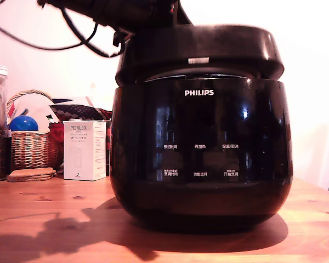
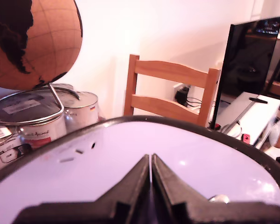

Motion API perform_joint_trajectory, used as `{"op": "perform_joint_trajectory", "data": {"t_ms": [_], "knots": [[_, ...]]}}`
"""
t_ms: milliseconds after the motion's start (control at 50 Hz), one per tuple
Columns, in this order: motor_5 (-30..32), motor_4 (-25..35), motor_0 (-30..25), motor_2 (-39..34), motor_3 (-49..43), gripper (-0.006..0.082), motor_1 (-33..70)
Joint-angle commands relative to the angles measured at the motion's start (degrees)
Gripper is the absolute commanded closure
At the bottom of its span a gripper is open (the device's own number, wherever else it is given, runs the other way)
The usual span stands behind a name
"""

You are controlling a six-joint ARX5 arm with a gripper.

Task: Close the rice cooker by pressing the lid down with medium force

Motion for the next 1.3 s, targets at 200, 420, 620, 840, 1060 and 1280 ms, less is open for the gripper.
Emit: {"op": "perform_joint_trajectory", "data": {"t_ms": [200,420,620,840,1060,1280], "knots": [[-0.5,-2.0,-0.2,-7.9,4.3,0.0791,1.0],[-0.5,-2.4,-0.4,-9.8,5.8,0.0791,5.5],[-1.5,-2.2,-1.3,-9.8,8.4,0.0791,10.6],[-1.6,-2.7,-2.4,-9.9,10.1,0.0791,10.8],[-1.6,-3.3,-2.4,-12.8,10.2,0.0791,10.9],[-2.1,-3.6,-2.8,-16.5,11.7,0.0791,10.9]]}}
